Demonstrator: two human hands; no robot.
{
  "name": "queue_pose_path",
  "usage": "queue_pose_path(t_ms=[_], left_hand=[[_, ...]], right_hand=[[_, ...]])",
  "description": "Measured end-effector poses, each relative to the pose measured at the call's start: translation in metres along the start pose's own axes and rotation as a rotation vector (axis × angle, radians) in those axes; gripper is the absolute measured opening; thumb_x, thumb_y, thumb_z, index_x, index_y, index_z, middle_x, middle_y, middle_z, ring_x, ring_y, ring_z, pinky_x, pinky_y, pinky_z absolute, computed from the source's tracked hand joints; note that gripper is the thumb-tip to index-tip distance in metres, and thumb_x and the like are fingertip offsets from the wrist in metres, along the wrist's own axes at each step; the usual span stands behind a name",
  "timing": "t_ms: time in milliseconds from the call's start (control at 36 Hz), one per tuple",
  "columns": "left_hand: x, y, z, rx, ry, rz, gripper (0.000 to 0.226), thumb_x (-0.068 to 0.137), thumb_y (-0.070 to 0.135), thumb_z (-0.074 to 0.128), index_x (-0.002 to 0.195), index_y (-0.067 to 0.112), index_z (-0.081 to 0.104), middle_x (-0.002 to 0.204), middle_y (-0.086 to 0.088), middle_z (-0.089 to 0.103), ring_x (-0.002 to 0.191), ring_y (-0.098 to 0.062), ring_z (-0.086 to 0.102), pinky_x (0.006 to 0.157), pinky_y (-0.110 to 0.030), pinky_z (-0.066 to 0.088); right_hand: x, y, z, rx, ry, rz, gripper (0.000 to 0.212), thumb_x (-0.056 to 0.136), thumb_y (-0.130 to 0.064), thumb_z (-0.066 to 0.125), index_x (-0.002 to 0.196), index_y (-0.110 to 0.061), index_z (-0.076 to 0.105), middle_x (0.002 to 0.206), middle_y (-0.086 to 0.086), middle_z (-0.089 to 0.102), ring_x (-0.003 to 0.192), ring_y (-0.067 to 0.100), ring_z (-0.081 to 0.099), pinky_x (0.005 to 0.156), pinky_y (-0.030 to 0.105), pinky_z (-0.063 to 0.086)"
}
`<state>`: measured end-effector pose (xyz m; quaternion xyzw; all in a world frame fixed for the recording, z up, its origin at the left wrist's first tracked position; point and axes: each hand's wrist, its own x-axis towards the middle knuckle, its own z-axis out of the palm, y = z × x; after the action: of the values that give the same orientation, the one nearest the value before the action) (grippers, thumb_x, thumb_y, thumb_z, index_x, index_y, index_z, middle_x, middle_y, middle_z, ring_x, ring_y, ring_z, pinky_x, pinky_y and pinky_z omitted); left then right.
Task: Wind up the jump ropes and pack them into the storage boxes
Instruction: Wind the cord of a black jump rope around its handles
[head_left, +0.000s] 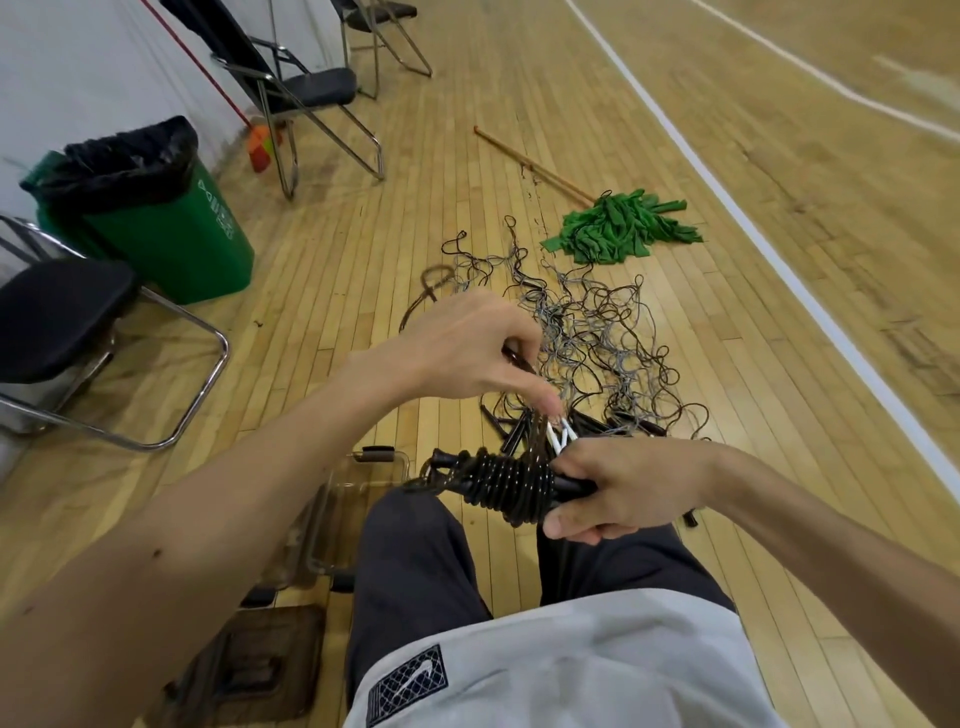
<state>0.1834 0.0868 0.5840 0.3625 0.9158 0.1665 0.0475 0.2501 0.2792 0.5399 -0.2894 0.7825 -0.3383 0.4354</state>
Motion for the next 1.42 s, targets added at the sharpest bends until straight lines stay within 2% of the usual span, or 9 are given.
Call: queue_pose_path(t_ms=[194, 389, 583, 667, 750, 833, 972, 1278, 1417], left_hand=[[0.000, -0.006, 0.012, -0.201, 0.100, -0.056, 0.042, 0.080, 0.046, 0.078, 0.056, 0.022, 0.054, 0.049, 0.014, 0.045, 0.046, 0.000, 0.044, 0.053, -0.009, 0.035], [-0.004, -0.005, 0.025, -0.417, 0.208, -0.109, 0.039, 0.084, 0.040, 0.077, 0.061, 0.010, 0.064, 0.048, 0.009, 0.050, 0.043, -0.002, 0.041, 0.045, -0.012, 0.032], [-0.012, -0.021, 0.051, -0.623, 0.159, -0.270, 0.020, 0.095, 0.018, 0.067, 0.081, 0.032, 0.062, 0.066, 0.016, 0.055, 0.062, 0.005, 0.051, 0.067, -0.020, 0.044], [-0.014, -0.017, 0.054, -0.470, 0.113, -0.369, 0.023, 0.093, 0.002, 0.060, 0.100, 0.024, 0.058, 0.078, 0.014, 0.045, 0.072, 0.003, 0.043, 0.072, -0.007, 0.041], [-0.015, -0.021, 0.064, -0.584, 0.171, -0.396, 0.025, 0.099, 0.018, 0.056, 0.076, 0.010, 0.061, 0.069, -0.010, 0.059, 0.062, -0.028, 0.053, 0.066, -0.040, 0.054], [-0.017, -0.018, 0.064, -0.640, 0.179, -0.376, 0.046, 0.106, 0.028, 0.044, 0.065, 0.013, 0.057, 0.053, -0.001, 0.050, 0.047, -0.020, 0.039, 0.047, -0.031, 0.034], [-0.022, -0.014, 0.056, -0.637, 0.118, -0.379, 0.062, 0.100, 0.054, 0.035, 0.068, 0.009, 0.062, 0.047, 0.007, 0.046, 0.044, -0.014, 0.039, 0.045, -0.021, 0.034], [-0.037, -0.010, 0.047, -0.693, -0.175, -0.456, 0.022, 0.102, 0.030, 0.056, 0.111, 0.012, 0.067, 0.062, 0.001, 0.057, 0.050, -0.011, 0.051, 0.045, -0.021, 0.042], [-0.040, -0.012, 0.040, -0.650, -0.226, -0.528, 0.017, 0.099, 0.019, 0.063, 0.111, 0.008, 0.065, 0.061, 0.002, 0.059, 0.048, -0.008, 0.052, 0.045, -0.021, 0.044]], right_hand=[[-0.003, -0.014, 0.009, 0.070, 0.055, -0.176, 0.037, 0.101, -0.026, 0.061, 0.072, -0.004, 0.054, 0.058, 0.011, 0.051, 0.051, 0.017, 0.044, 0.051, 0.022, 0.036], [-0.001, -0.014, 0.012, 0.239, 0.097, -0.361, 0.042, 0.099, -0.024, 0.060, 0.079, 0.012, 0.050, 0.068, 0.027, 0.051, 0.054, 0.023, 0.044, 0.051, 0.024, 0.037], [0.000, -0.014, 0.006, 0.402, 0.243, -0.516, 0.026, 0.102, -0.012, 0.054, 0.076, -0.008, 0.052, 0.061, 0.006, 0.045, 0.050, 0.023, 0.038, 0.046, 0.033, 0.031], [0.001, -0.008, 0.003, 0.482, 0.342, -0.499, 0.027, 0.101, -0.015, 0.054, 0.080, 0.001, 0.050, 0.063, 0.005, 0.046, 0.050, 0.015, 0.039, 0.047, 0.022, 0.034], [0.005, 0.001, 0.000, 0.580, 0.421, -0.460, 0.032, 0.100, -0.020, 0.057, 0.083, 0.007, 0.049, 0.069, 0.014, 0.043, 0.052, 0.012, 0.039, 0.047, 0.019, 0.034], [0.008, 0.005, -0.003, 0.652, 0.469, -0.408, 0.022, 0.096, -0.022, 0.058, 0.086, -0.003, 0.053, 0.068, 0.005, 0.047, 0.051, 0.011, 0.040, 0.046, 0.018, 0.031], [0.012, 0.012, -0.008, 0.697, 0.539, -0.307, 0.018, 0.097, -0.020, 0.059, 0.083, -0.009, 0.054, 0.066, 0.001, 0.051, 0.050, 0.012, 0.040, 0.044, 0.018, 0.030], [0.028, 0.034, -0.007, 0.676, 0.639, -0.142, 0.022, 0.101, -0.015, 0.060, 0.080, -0.009, 0.056, 0.066, 0.004, 0.052, 0.049, 0.012, 0.043, 0.041, 0.020, 0.031], [0.030, 0.042, -0.006, 0.626, 0.694, -0.068, 0.017, 0.101, -0.014, 0.059, 0.088, -0.004, 0.056, 0.064, 0.002, 0.052, 0.047, 0.013, 0.041, 0.039, 0.020, 0.030]])
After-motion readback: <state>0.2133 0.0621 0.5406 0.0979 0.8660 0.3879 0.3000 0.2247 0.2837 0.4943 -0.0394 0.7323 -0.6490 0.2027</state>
